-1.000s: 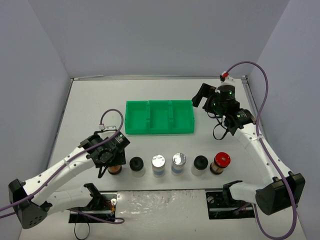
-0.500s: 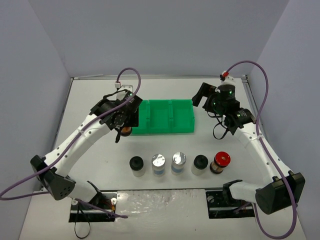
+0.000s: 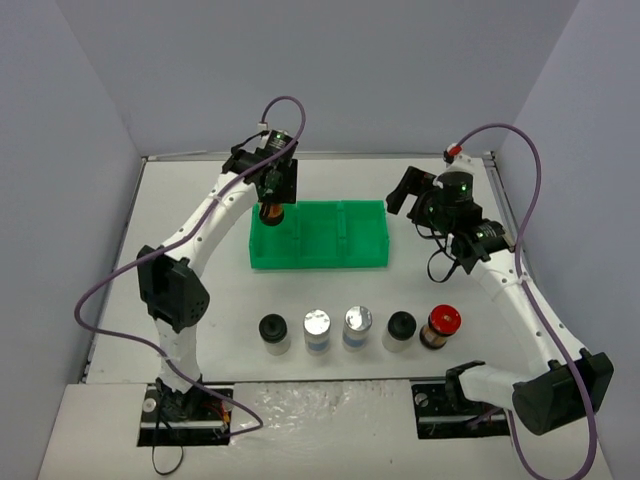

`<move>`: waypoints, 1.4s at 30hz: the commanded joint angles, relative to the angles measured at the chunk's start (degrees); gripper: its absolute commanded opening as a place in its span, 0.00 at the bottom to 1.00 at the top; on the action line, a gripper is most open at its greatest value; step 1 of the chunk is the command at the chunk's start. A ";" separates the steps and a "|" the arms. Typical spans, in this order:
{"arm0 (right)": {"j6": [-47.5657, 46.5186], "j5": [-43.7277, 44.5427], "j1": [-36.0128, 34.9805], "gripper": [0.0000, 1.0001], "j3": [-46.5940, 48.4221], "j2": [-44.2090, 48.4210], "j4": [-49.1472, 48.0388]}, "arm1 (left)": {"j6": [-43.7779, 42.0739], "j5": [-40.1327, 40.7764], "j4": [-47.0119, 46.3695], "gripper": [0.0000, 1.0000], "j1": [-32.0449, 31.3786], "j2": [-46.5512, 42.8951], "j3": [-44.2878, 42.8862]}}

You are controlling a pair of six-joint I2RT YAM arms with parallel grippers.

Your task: Organize the condiment bottles

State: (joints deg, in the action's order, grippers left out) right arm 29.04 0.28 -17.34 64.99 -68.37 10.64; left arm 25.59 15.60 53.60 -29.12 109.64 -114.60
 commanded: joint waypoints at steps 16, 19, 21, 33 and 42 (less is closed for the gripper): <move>-0.19 2.74 -0.34 1.00 -1.11 2.45 -1.49 | -2.92 -3.37 -10.79 0.00 2.51 2.20 -0.64; -0.12 2.90 -0.35 1.00 -1.31 2.54 -1.41 | -3.09 -4.09 -12.83 0.00 2.58 2.46 1.20; -0.08 2.97 -0.37 1.00 -1.45 2.54 -1.45 | -3.13 -4.81 -14.53 0.00 2.62 2.59 2.73; -0.14 3.39 -0.41 1.00 -2.39 3.26 -0.88 | -2.39 -6.76 -19.35 0.00 2.91 4.15 7.08; -0.38 3.41 -0.41 1.00 -2.85 3.33 -0.88 | -2.05 -5.86 -20.54 0.34 2.93 4.02 10.40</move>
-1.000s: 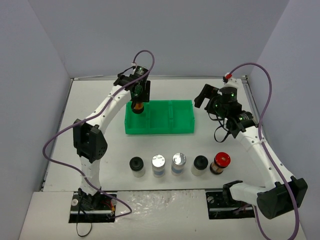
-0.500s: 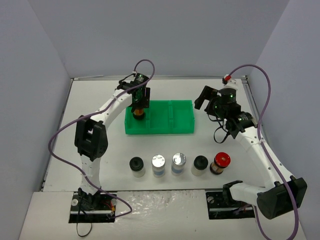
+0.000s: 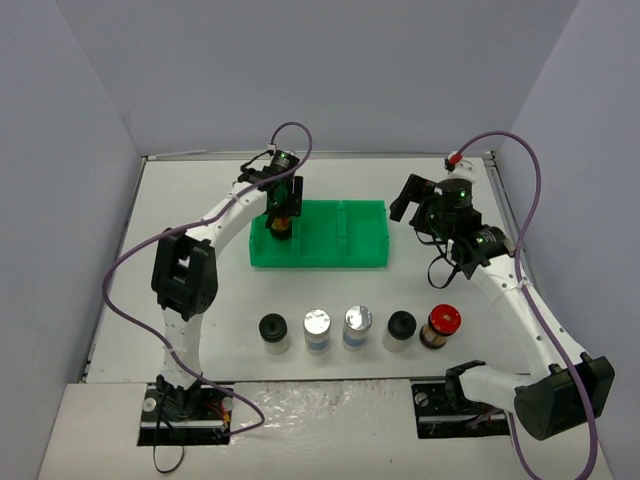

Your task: Organize the condiment bottles

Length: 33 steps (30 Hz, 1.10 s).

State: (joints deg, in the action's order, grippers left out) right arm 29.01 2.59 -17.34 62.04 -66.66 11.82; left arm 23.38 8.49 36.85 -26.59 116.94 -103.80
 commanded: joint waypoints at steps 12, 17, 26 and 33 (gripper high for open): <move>-0.80 1.19 -0.41 1.00 0.30 1.37 -1.20 | 0.81 2.57 -2.77 0.82 0.13 -8.59 3.08; -0.98 3.26 -0.41 1.00 2.07 1.14 0.95 | 0.50 3.22 -2.97 0.83 -0.31 -13.07 4.20; 3.04 15.44 -0.46 1.00 11.80 -2.35 24.32 | -1.40 5.20 -2.24 0.87 -0.66 -21.04 2.37; 12.37 16.86 -0.46 1.00 7.25 2.42 37.86 | -0.04 5.12 -1.88 0.87 -0.70 -25.58 5.77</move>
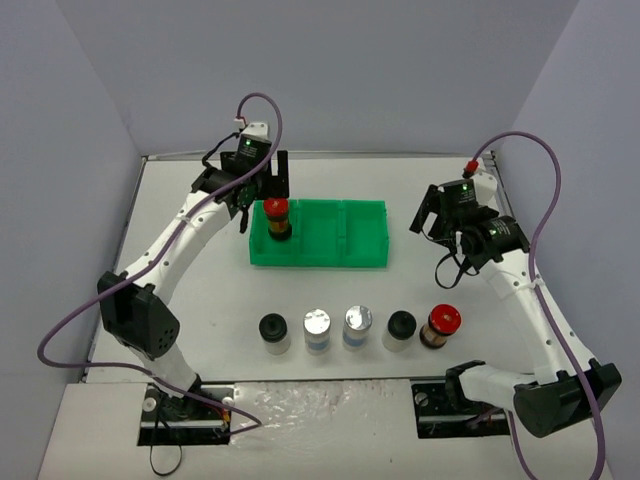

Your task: Organize the condiment bottles

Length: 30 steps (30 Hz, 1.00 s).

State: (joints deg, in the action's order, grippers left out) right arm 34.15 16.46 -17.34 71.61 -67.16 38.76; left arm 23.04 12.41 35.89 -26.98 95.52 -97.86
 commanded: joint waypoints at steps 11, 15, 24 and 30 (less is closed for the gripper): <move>20.75 1.10 -0.52 1.00 -11.24 12.02 23.66 | 1.99 -0.67 -2.56 0.87 -0.28 -8.92 5.73; 23.03 -1.49 -0.50 1.00 -16.64 15.79 23.77 | 2.17 -0.93 -2.72 0.87 -0.26 -9.45 6.09; 22.80 -3.51 -0.84 0.99 -20.62 15.73 21.45 | 2.36 -0.96 -2.46 0.87 -0.27 -9.57 5.22; 23.32 -7.16 -0.77 0.98 -24.62 14.35 17.91 | 2.09 -0.59 -2.01 0.87 -0.35 -9.73 4.95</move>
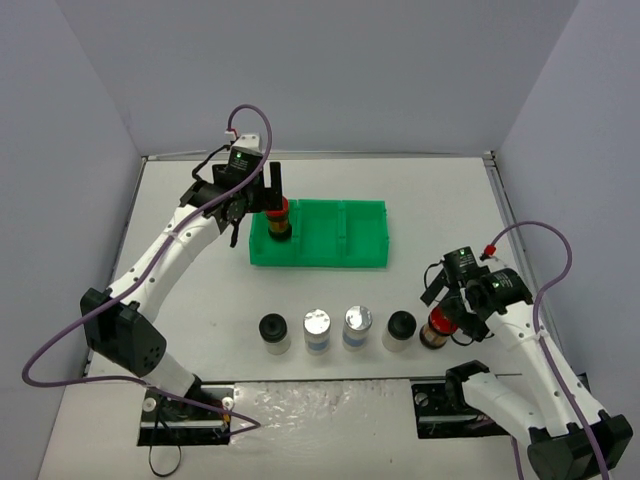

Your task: Organize the condiment bottles

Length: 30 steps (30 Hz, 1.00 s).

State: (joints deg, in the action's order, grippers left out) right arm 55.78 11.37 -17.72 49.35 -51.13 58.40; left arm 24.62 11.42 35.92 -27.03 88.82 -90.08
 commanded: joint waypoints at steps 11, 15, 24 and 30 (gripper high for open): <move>2.51 -5.15 -0.39 0.72 -6.05 -2.62 -4.54 | 0.24 0.80 -1.47 0.87 -0.30 -2.77 -2.99; 2.91 -5.41 -0.39 0.18 -6.79 -1.96 -4.87 | 0.16 0.87 -1.40 0.87 -0.22 -2.69 -2.99; 2.32 0.57 -0.39 0.00 1.28 -1.71 -3.99 | 0.39 1.10 -1.66 0.87 -0.22 -2.77 -2.33; -2.25 6.38 -0.39 0.00 12.96 -8.30 -6.51 | 0.25 2.19 -1.90 0.87 -0.31 -2.89 -3.09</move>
State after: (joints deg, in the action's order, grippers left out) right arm 56.28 10.30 -17.72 52.29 -55.34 56.18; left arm 24.62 11.78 36.10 -27.03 88.82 -90.08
